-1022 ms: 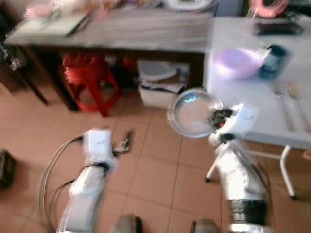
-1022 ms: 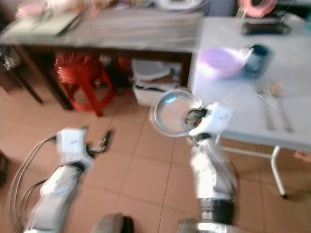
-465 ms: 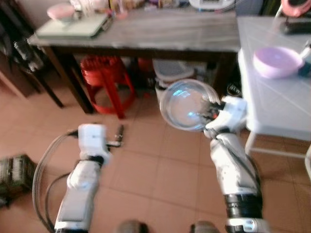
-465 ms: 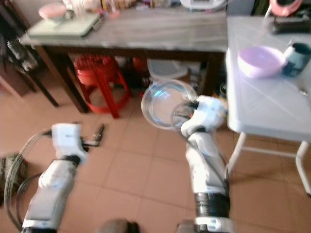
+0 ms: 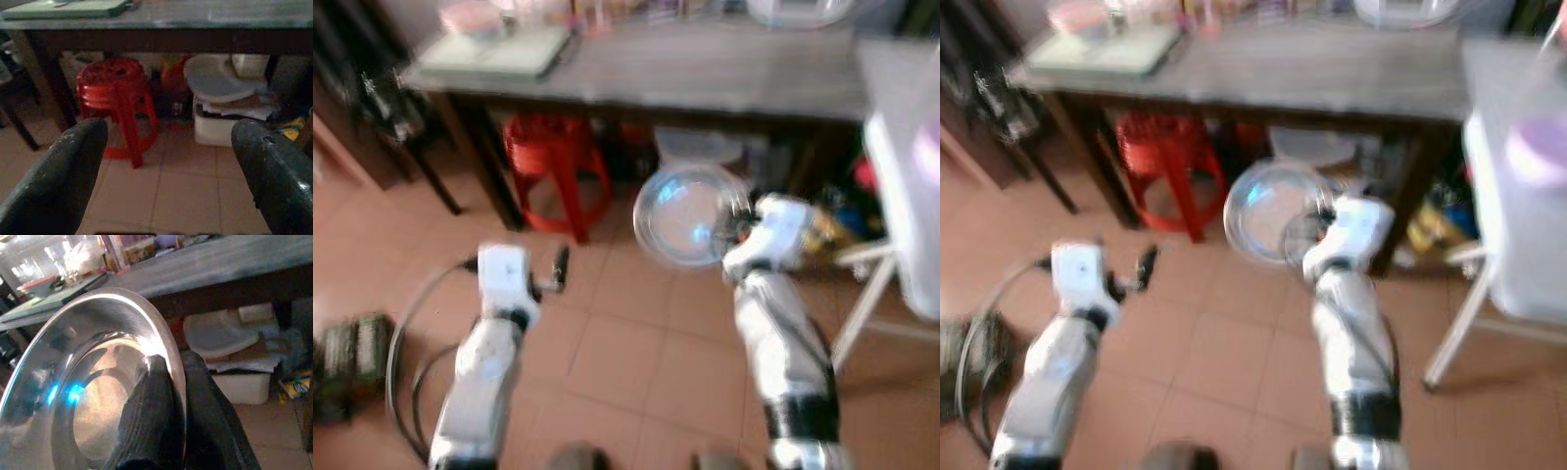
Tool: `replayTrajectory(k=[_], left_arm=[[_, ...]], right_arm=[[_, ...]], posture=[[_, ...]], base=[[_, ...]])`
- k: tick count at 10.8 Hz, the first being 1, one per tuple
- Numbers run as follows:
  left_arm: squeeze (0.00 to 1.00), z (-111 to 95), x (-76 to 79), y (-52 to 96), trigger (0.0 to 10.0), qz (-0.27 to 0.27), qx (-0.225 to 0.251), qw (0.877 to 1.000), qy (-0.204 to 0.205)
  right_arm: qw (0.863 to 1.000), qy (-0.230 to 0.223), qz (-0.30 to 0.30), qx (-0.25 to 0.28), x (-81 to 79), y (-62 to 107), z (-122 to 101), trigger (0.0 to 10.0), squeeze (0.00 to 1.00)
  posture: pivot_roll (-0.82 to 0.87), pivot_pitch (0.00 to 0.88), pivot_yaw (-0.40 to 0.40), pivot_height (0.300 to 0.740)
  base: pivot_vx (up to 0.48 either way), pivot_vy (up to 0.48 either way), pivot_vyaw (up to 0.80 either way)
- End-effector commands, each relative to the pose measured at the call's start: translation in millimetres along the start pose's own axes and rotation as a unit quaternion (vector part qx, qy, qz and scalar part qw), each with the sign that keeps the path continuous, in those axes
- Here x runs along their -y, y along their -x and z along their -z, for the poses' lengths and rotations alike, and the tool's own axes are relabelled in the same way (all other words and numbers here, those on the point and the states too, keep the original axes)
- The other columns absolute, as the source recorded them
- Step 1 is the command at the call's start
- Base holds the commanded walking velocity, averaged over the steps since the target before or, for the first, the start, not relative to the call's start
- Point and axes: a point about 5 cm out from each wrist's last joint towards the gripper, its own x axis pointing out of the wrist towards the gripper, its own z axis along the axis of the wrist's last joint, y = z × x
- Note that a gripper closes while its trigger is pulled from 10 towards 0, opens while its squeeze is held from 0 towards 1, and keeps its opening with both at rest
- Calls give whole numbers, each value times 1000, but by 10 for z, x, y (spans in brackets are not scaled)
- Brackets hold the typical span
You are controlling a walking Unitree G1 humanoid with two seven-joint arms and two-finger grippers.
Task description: Setting the table
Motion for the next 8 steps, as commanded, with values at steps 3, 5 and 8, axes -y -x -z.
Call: replayTrajectory(k=[3, 5, 8], left_arm=[[0, -39, 76, 2, 10000, 14, 11, 1000, 8], [0, -75, 149, -7, 10000, 41, 18, 999, 21], [0, -88, 178, -10, 10000, 55, 20, 998, 22]], right_arm=[[1000, 9, 7, 9, 59, 4, -46, 0, 0], [1000, 12, 6, 19, 47, -25, -96, 0, 0], [999, 24, 22, 34, 99, -52, -170, 1020, 0]], posture=[[2, 98, 86, 740], [4, 99, 81, 740], [3, 100, 79, 740]], base=[[480, 0, 0], [480, 0, 0], [480, 0, 0]])
